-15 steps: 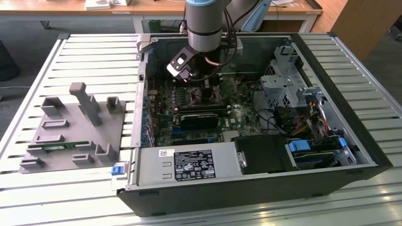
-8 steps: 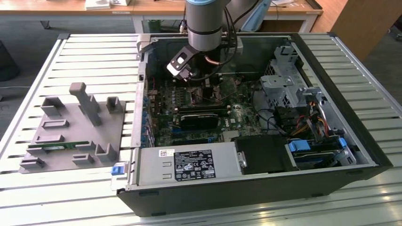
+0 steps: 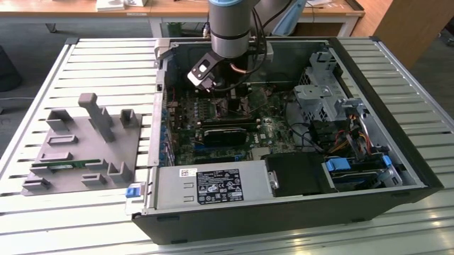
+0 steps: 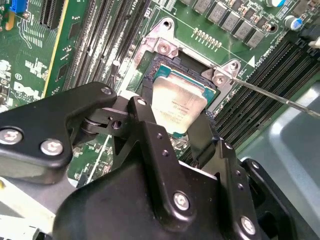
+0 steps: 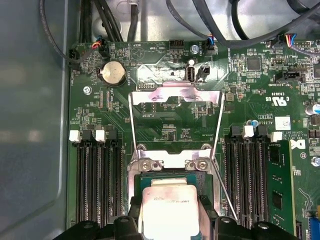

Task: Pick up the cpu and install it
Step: 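Place the cpu into insertion slot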

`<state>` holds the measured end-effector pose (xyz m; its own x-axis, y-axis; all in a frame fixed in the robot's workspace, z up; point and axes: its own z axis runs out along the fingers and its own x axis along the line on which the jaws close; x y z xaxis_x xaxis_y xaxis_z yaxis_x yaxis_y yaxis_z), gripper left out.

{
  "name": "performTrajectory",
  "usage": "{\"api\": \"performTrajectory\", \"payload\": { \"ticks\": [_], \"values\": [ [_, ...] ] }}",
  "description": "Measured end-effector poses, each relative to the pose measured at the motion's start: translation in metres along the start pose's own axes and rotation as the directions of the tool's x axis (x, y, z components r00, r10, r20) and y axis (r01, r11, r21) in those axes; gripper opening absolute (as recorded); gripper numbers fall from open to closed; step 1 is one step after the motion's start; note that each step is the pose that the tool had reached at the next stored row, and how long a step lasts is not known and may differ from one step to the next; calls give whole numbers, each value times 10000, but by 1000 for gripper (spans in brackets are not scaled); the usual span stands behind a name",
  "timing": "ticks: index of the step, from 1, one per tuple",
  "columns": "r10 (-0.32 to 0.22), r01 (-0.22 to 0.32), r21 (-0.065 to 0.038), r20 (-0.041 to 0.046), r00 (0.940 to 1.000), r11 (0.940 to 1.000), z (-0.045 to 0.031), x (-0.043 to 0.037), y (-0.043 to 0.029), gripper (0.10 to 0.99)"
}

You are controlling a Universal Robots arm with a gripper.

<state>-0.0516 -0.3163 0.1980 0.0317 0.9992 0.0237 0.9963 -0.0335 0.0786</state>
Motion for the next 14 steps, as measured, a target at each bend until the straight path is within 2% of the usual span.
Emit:
{"api": "performTrajectory", "payload": {
  "ticks": [14],
  "values": [
    [211, -211, -15, 63, 9998, 9998, 17, -4, -19, 529]
  ]
}}
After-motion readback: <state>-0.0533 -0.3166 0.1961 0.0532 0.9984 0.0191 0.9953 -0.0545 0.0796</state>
